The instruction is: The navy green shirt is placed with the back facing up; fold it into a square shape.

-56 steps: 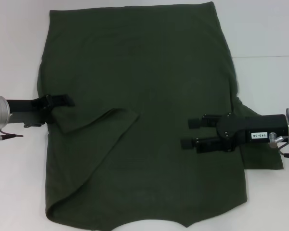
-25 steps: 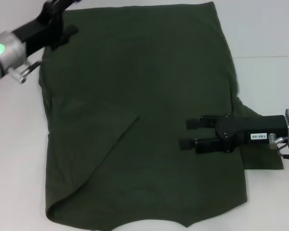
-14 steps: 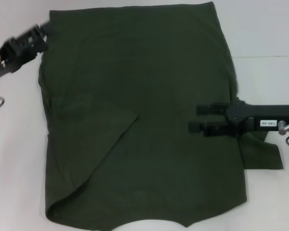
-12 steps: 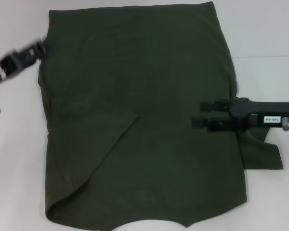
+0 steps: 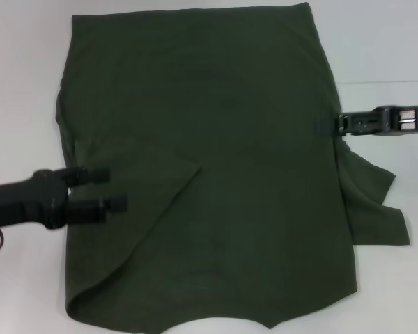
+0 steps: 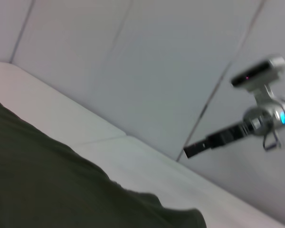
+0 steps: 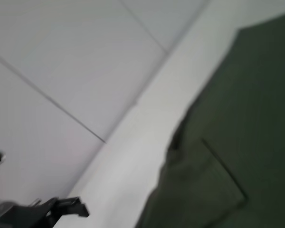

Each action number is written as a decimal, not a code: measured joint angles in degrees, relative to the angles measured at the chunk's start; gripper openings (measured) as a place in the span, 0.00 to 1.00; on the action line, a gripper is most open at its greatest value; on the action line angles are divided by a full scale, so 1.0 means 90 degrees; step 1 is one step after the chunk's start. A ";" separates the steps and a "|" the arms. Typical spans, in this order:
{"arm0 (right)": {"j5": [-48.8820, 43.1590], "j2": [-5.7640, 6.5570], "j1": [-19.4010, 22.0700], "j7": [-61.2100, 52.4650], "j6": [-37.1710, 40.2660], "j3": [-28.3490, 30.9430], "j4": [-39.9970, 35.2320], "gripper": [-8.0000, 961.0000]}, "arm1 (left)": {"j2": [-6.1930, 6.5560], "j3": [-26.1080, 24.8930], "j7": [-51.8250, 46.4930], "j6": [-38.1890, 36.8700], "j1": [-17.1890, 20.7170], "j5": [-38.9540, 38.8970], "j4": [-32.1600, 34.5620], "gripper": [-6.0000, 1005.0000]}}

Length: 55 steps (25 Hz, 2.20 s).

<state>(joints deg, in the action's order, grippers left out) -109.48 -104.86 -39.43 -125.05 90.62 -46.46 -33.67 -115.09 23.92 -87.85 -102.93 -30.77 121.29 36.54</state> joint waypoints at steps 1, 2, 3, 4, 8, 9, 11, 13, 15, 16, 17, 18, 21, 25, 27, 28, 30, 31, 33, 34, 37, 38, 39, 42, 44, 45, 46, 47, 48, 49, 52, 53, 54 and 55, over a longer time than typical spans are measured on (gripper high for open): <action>-0.0181 0.0019 -0.0024 -0.0308 0.0037 0.0046 -0.0089 0.82 | -0.0013 0.0022 0.0164 0.0000 0.0021 0.0057 -0.0018 0.91; -0.0465 0.0051 -0.0078 -0.0737 0.0088 0.0133 -0.0198 0.81 | -0.0027 0.0024 0.0338 0.0000 0.0045 0.0088 -0.0035 0.91; -0.0720 0.0073 -0.0122 -0.1077 0.0136 0.0203 -0.0250 0.81 | -0.0041 0.0020 0.0466 -0.0012 0.0066 0.0095 -0.0043 0.91; -0.1006 0.0114 -0.0180 -0.1391 0.0193 0.0293 -0.0254 0.81 | -0.0048 0.0011 0.0543 -0.0039 0.0080 0.0093 -0.0047 0.91; -0.1960 0.0200 -0.0311 -0.2328 0.0461 0.0591 -0.0237 0.81 | -0.0057 -0.0019 0.0723 -0.0157 0.0094 0.0059 -0.0050 0.91; -0.2152 0.0215 -0.0312 -0.2476 0.0517 0.0668 -0.0256 0.81 | -0.0057 -0.0018 0.0743 -0.0162 0.0089 0.0059 -0.0050 0.91; -0.2445 0.0251 -0.0291 -0.2672 0.0589 0.0785 -0.0270 0.81 | -0.0056 0.0003 0.0770 -0.0162 0.0066 0.0059 -0.0054 0.91; -0.2782 0.0301 -0.0236 -0.2803 0.0639 0.0904 -0.0280 0.81 | -0.0056 0.0013 0.0775 -0.0160 0.0044 0.0061 -0.0059 0.91; -0.3140 0.0329 -0.0200 -0.2845 0.0648 0.1025 -0.0284 0.81 | -0.0055 0.0015 0.0813 -0.0160 0.0033 0.0068 -0.0059 0.91; -0.3317 0.0340 -0.0179 -0.2854 0.0645 0.1082 -0.0284 0.81 | -0.0054 0.0016 0.0865 -0.0160 0.0030 0.0077 -0.0059 0.91; -0.3452 0.0344 -0.0160 -0.2854 0.0629 0.1116 -0.0284 0.81 | -0.0054 0.0016 0.0894 -0.0160 0.0030 0.0077 -0.0059 0.91; -0.3560 0.0349 -0.0141 -0.2852 0.0603 0.1135 -0.0284 0.81 | -0.0053 0.0017 0.0951 -0.0151 0.0030 0.0079 -0.0060 0.91; -0.3689 0.0359 -0.0093 -0.2816 0.0504 0.1146 -0.0269 0.81 | -0.0053 0.0018 0.1032 -0.0100 0.0034 0.0070 -0.0105 0.91; -0.3830 0.0345 -0.0074 -0.2756 0.0283 0.1098 -0.0231 0.80 | -0.0063 -0.0015 0.1091 -0.0093 0.0046 0.0063 -0.0130 0.91; -0.3877 0.0328 -0.0073 -0.2711 0.0179 0.1091 -0.0186 0.80 | -0.0073 -0.0032 0.1112 -0.0093 0.0060 0.0058 -0.0133 0.91; -0.3879 0.0321 -0.0073 -0.2692 0.0125 0.1089 -0.0155 0.80 | -0.0078 -0.0037 0.1114 -0.0091 0.0065 0.0056 -0.0134 0.91; -0.3881 0.0305 -0.0076 -0.2623 0.0044 0.1081 -0.0068 0.80 | -0.0085 -0.0038 0.1120 -0.0081 0.0069 0.0055 -0.0134 0.91; -0.3882 0.0293 -0.0083 -0.2550 -0.0002 0.1076 -0.0014 0.80 | -0.0087 -0.0039 0.1122 -0.0077 0.0069 0.0053 -0.0134 0.91; -0.3882 0.0274 -0.0096 -0.2447 -0.0102 0.1072 0.0063 0.80 | -0.0096 -0.0040 0.1124 -0.0072 0.0070 0.0049 -0.0134 0.91; -0.3878 0.0257 -0.0103 -0.2395 -0.0174 0.1072 0.0098 0.80 | -0.0099 -0.0041 0.1124 -0.0062 0.0070 0.0048 -0.0134 0.91; -0.3860 0.0200 -0.0113 -0.2262 -0.0328 0.1070 0.0141 0.80 | -0.0104 -0.0044 0.1125 -0.0042 0.0070 0.0045 -0.0134 0.91; -0.3860 0.0182 -0.0118 -0.2209 -0.0374 0.1067 0.0159 0.80 | -0.0108 -0.0048 0.1126 -0.0039 0.0070 0.0036 -0.0134 0.91; -0.3861 0.0172 -0.0123 -0.2179 -0.0428 0.1065 0.0190 0.80 | -0.0113 -0.0053 0.1127 -0.0037 0.0070 0.0024 -0.0134 0.91; -0.3857 0.0160 -0.0133 -0.2093 -0.0561 0.1062 0.0310 0.80 | -0.0121 -0.0058 0.1128 -0.0034 0.0070 0.0002 -0.0134 0.91; -0.3851 0.0143 -0.0138 -0.2053 -0.0627 0.1065 0.0360 0.80 | -0.0122 -0.0059 0.1128 -0.0029 0.0071 0.0000 -0.0134 0.91; -0.3851 0.0132 -0.0141 -0.2029 -0.0654 0.1065 0.0378 0.80 | -0.0122 -0.0060 0.1128 -0.0025 0.0070 0.0000 -0.0134 0.91; -0.3851 0.0123 -0.0141 -0.2006 -0.0685 0.1065 0.0398 0.80 | -0.0122 -0.0061 0.1128 -0.0021 0.0070 -0.0001 -0.0134 0.91; -0.3849 0.0116 -0.0143 -0.1982 -0.0704 0.1072 0.0429 0.80 | -0.0122 -0.0061 0.1126 -0.0013 0.0068 -0.0001 -0.0134 0.91; -0.3844 0.0112 -0.0146 -0.1962 -0.0715 0.1079 0.0462 0.79 | -0.0122 -0.0061 0.1122 -0.0008 0.0066 -0.0001 -0.0134 0.91; -0.3842 0.0110 -0.0154 -0.1942 -0.0737 0.1087 0.0497 0.79 | -0.0122 -0.0061 0.1121 -0.0007 0.0065 -0.0001 -0.0134 0.90; -0.3839 0.0080 -0.0173 -0.1912 -0.0785 0.1076 0.0536 0.79 | -0.0122 -0.0060 0.1119 -0.0002 0.0064 -0.0001 -0.0134 0.90; -0.3839 0.0070 -0.0176 -0.1910 -0.0796 0.1070 0.0537 0.79 | -0.0122 -0.0061 0.1119 0.0005 0.0063 -0.0001 -0.0134 0.90; -0.3839 0.0060 -0.0179 -0.1907 -0.0800 0.1068 0.0537 0.79 | -0.0122 -0.0061 0.1119 0.0012 0.0063 -0.0001 -0.0134 0.90; -0.3839 0.0051 -0.0182 -0.1904 -0.0813 0.1068 0.0537 0.79 | -0.0122 -0.0060 0.1120 0.0020 0.0062 -0.0001 -0.0134 0.90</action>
<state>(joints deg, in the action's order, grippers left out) -144.04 -104.40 -41.07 -142.18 83.30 -36.85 -28.83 -116.19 23.38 -77.77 -102.76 -30.22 121.28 35.33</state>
